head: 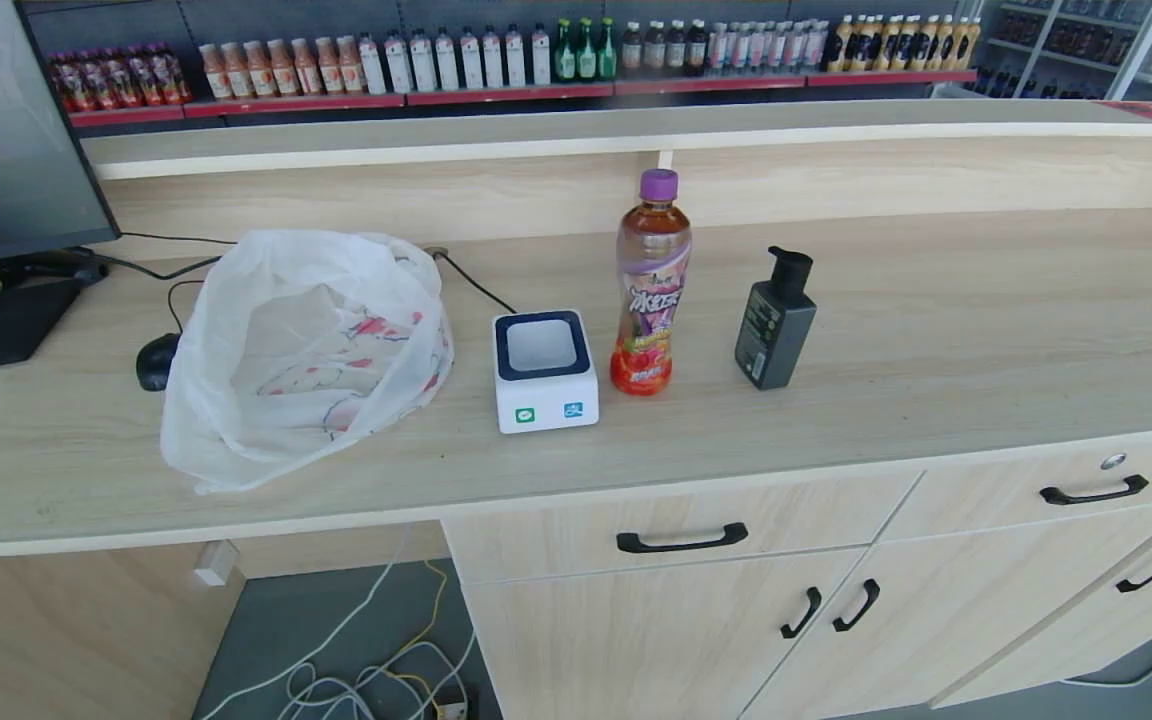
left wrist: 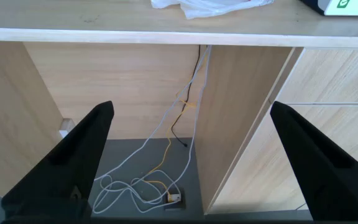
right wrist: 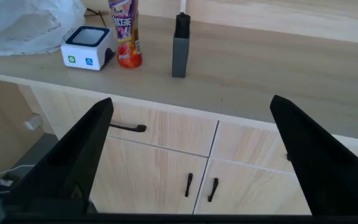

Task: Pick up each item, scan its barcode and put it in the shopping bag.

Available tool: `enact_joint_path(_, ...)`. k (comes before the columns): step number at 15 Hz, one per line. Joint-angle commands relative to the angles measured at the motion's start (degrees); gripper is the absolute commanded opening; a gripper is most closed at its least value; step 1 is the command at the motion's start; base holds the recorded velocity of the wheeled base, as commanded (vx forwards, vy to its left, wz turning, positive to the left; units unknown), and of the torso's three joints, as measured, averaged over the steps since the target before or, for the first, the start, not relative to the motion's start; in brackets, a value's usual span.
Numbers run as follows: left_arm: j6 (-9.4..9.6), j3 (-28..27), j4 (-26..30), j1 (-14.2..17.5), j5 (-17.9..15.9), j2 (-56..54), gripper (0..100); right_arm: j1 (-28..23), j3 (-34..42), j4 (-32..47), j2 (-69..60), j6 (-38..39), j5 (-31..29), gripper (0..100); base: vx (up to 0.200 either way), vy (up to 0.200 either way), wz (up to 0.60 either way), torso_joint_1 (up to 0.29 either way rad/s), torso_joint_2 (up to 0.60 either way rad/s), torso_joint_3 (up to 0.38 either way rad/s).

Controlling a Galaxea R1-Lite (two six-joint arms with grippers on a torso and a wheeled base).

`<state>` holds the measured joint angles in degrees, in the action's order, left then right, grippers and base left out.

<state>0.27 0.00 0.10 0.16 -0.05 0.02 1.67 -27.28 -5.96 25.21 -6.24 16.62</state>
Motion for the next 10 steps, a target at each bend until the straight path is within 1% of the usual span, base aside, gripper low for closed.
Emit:
enact_joint_path(1,0.00,0.0,0.0,0.0,0.0,0.0,100,7.2,-1.5,-9.0,15.3,-3.2,1.0,100,0.000,0.000,0.00,0.000,0.00,0.000)
enact_joint_path(2,0.00,0.0,0.0,0.0,0.0,0.0,100,10.0,-1.4,-14.2,19.8,-4.3,1.0,100,0.000,0.000,0.00,0.000,0.00,0.000)
enact_joint_path(4,0.00,0.0,0.0,0.0,0.0,0.0,100,11.7,-0.8,-18.4,23.4,-6.0,0.9,100,0.000,0.000,0.00,0.000,0.00,0.000)
enact_joint_path(8,0.00,0.0,0.0,0.0,0.0,0.0,100,12.0,4.8,-22.2,24.5,-7.0,0.9,100,0.000,0.000,0.00,0.000,0.00,0.000)
enact_joint_path(9,0.00,0.0,0.0,0.0,0.0,0.0,100,12.0,5.2,-23.0,25.2,-7.6,0.9,100,0.000,0.000,0.00,0.000,0.00,0.000)
enact_joint_path(10,0.00,0.0,0.0,0.0,0.0,0.0,100,12.1,4.9,-23.9,27.2,-9.9,0.9,100,0.000,0.000,0.00,0.000,0.00,0.000)
